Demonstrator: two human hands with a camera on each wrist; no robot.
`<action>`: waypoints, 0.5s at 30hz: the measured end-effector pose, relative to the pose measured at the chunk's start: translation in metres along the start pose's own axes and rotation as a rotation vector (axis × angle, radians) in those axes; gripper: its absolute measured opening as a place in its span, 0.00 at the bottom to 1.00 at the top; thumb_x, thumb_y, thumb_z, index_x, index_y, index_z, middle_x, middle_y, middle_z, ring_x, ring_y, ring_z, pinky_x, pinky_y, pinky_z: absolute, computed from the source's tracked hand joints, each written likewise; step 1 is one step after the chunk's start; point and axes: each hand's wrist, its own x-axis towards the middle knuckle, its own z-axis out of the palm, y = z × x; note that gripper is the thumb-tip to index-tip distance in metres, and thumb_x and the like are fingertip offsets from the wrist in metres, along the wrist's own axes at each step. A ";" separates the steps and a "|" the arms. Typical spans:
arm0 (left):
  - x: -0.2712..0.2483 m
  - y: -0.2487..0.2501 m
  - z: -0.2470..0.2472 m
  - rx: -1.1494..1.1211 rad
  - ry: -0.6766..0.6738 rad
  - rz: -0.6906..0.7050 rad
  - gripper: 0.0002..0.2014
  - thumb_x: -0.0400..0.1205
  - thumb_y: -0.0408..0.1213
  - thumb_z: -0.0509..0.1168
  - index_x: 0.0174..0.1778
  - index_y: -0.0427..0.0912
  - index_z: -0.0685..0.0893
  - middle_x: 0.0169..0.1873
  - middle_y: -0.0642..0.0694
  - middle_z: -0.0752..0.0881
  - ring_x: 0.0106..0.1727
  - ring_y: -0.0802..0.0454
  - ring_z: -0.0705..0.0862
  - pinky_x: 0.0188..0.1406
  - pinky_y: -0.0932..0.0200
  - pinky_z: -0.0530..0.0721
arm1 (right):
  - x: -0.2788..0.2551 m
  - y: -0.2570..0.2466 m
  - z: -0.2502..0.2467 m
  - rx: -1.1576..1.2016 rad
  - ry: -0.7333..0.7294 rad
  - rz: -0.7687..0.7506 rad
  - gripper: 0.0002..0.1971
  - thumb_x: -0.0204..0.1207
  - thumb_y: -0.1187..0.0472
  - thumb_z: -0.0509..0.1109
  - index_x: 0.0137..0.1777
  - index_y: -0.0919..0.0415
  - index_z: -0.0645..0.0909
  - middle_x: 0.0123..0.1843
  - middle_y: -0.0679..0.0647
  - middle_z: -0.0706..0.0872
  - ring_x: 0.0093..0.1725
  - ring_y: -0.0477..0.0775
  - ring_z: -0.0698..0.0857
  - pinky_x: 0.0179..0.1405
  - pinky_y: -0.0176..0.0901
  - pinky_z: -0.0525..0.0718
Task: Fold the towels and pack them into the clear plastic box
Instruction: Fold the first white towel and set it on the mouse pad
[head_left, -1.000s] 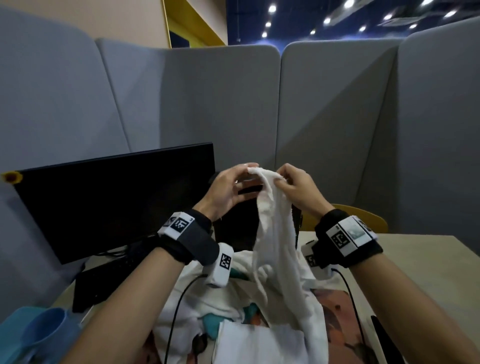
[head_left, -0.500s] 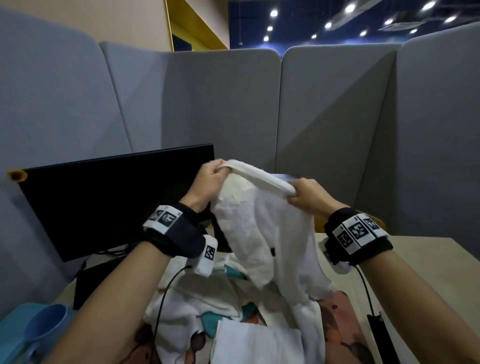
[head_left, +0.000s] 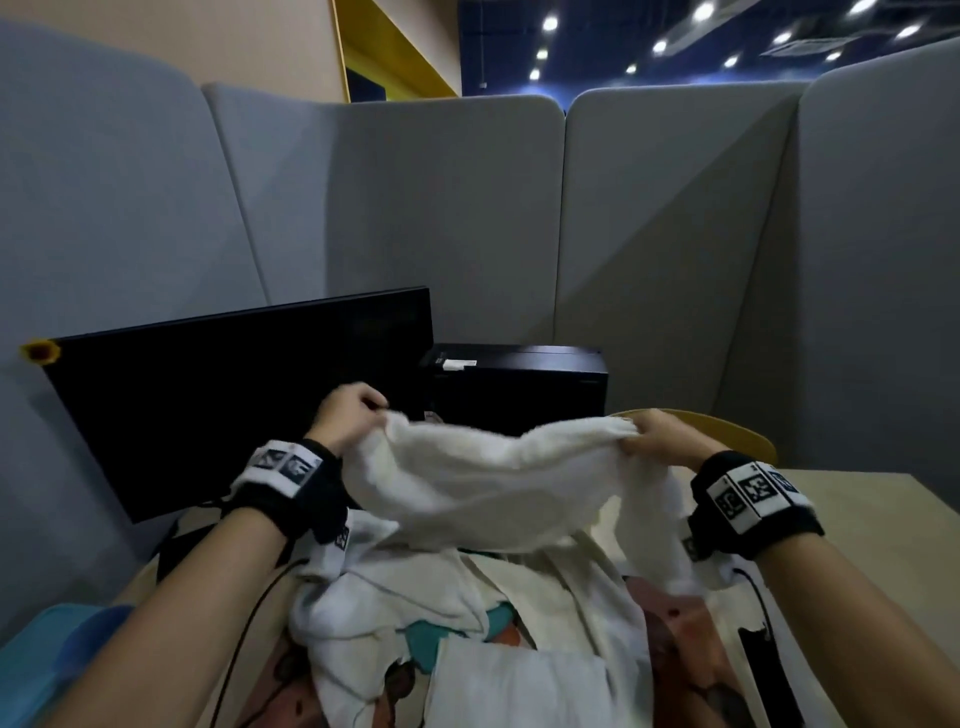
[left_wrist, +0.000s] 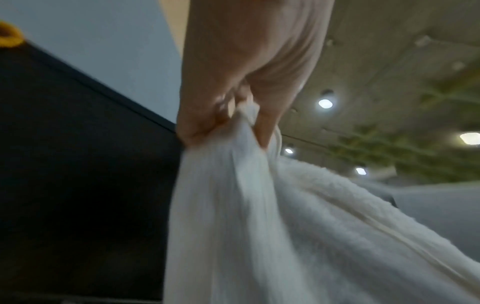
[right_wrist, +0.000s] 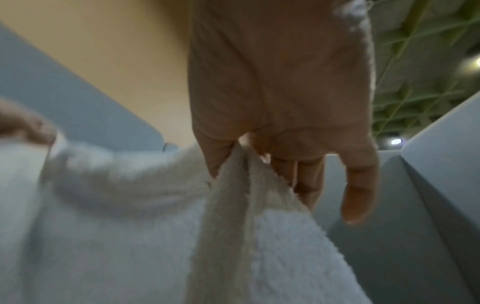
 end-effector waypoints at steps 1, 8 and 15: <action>-0.003 0.000 0.012 0.105 -0.140 0.041 0.18 0.71 0.35 0.74 0.56 0.41 0.83 0.58 0.38 0.81 0.60 0.44 0.80 0.61 0.55 0.78 | -0.002 -0.010 0.002 0.087 -0.017 -0.080 0.08 0.73 0.60 0.67 0.45 0.64 0.82 0.42 0.57 0.84 0.43 0.54 0.81 0.40 0.42 0.76; -0.048 0.061 0.070 -0.070 -0.613 0.425 0.18 0.74 0.41 0.68 0.60 0.44 0.80 0.53 0.48 0.84 0.56 0.55 0.81 0.58 0.56 0.78 | -0.014 -0.087 0.007 0.323 -0.030 -0.436 0.10 0.71 0.70 0.70 0.48 0.58 0.77 0.40 0.46 0.80 0.38 0.41 0.78 0.32 0.22 0.75; -0.037 0.061 0.049 -0.201 0.025 0.385 0.10 0.76 0.25 0.65 0.51 0.35 0.86 0.39 0.50 0.81 0.47 0.52 0.80 0.39 0.73 0.75 | -0.018 -0.073 0.009 0.363 -0.183 -0.368 0.16 0.76 0.67 0.65 0.56 0.44 0.73 0.46 0.52 0.85 0.41 0.48 0.84 0.36 0.37 0.82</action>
